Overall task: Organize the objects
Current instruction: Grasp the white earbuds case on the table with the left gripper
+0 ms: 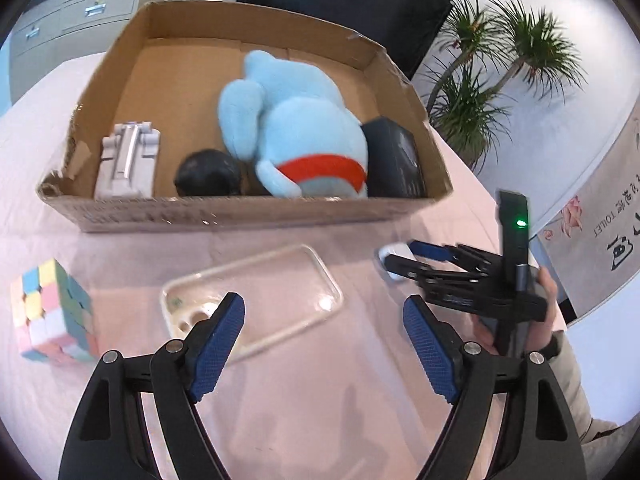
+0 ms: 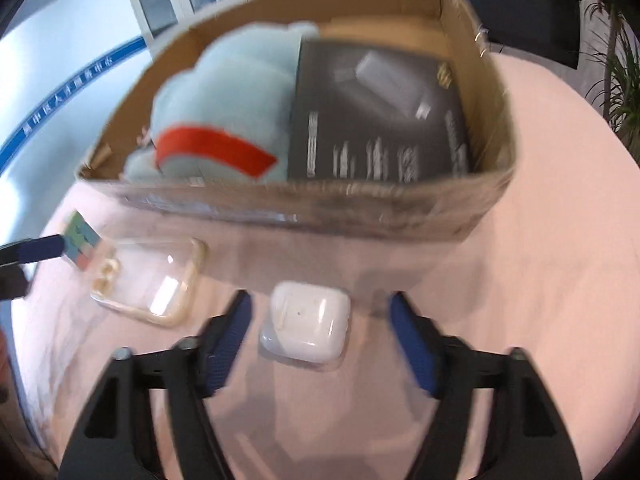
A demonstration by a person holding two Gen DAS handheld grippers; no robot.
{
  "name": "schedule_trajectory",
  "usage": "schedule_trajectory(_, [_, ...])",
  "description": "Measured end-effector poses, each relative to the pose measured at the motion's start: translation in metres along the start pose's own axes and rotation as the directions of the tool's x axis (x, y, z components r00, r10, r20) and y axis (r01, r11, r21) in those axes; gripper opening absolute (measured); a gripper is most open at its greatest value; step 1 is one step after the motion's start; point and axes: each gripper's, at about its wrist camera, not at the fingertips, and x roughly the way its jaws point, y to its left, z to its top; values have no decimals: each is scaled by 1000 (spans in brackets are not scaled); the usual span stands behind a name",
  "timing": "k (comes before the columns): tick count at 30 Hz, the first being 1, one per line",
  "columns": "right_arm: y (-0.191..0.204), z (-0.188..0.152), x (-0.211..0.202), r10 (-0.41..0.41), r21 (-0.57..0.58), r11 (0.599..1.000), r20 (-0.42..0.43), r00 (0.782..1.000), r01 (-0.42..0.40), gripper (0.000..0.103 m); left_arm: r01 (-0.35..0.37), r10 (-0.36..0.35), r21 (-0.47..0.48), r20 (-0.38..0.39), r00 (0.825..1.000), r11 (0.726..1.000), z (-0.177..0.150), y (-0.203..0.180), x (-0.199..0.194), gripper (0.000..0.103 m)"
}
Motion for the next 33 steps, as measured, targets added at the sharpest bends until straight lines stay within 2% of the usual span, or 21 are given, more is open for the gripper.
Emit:
schedule_trajectory(1, [7, -1, -2, 0, -31, 1000, -10, 1000, 0, 43, -1, 1, 9, -3, 1000, 1000, -3, -4, -1, 82])
schedule_trajectory(4, [32, -14, -11, 75, -148, 986, -24, 997, -78, 42, 7, -6, 46, -18, 1000, 999, -11, -12, -5, 82])
schedule_trajectory(6, [57, -29, -18, 145, -248, 957, -34, 989, -149, 42, 41, -36, 75, -59, 998, 996, -19, -15, -8, 82])
schedule_trajectory(9, [95, -61, -37, 253, -360, 895, -75, 964, -263, 42, 100, -80, 120, -164, 983, 988, -39, -26, 1, 82])
schedule_trajectory(14, [126, -107, -65, 271, -435, 856, -82, 959, -279, 43, 145, -106, 137, -263, 959, 980, -76, -41, 16, 82])
schedule_trajectory(17, [121, -110, -71, 244, -448, 857, -80, 966, -254, 44, 150, -96, 165, -298, 950, 975, -86, -50, 24, 79])
schedule_trajectory(22, [122, -114, -71, 228, -452, 860, -76, 971, -238, 45, 169, -110, 180, -301, 947, 969, -89, -59, 26, 48])
schedule_trajectory(24, [125, -110, -64, 224, -460, 857, -77, 972, -234, 45, 144, -78, 198, -307, 948, 970, -90, -60, 28, 38])
schedule_trajectory(28, [124, -106, -63, 228, -449, 861, -80, 970, -239, 44, 136, -74, 191, -300, 951, 972, -89, -56, 26, 39])
schedule_trajectory(29, [125, -105, -62, 228, -446, 863, -79, 971, -239, 44, 136, -74, 193, -300, 951, 972, -90, -56, 26, 42])
schedule_trajectory(30, [125, -105, -62, 225, -448, 862, -78, 971, -235, 44, 122, -60, 195, -298, 953, 973, -90, -54, 27, 50])
schedule_trajectory(33, [129, -103, -60, 216, -453, 862, -75, 974, -226, 44, 116, -52, 206, -290, 956, 972, -90, -52, 26, 50])
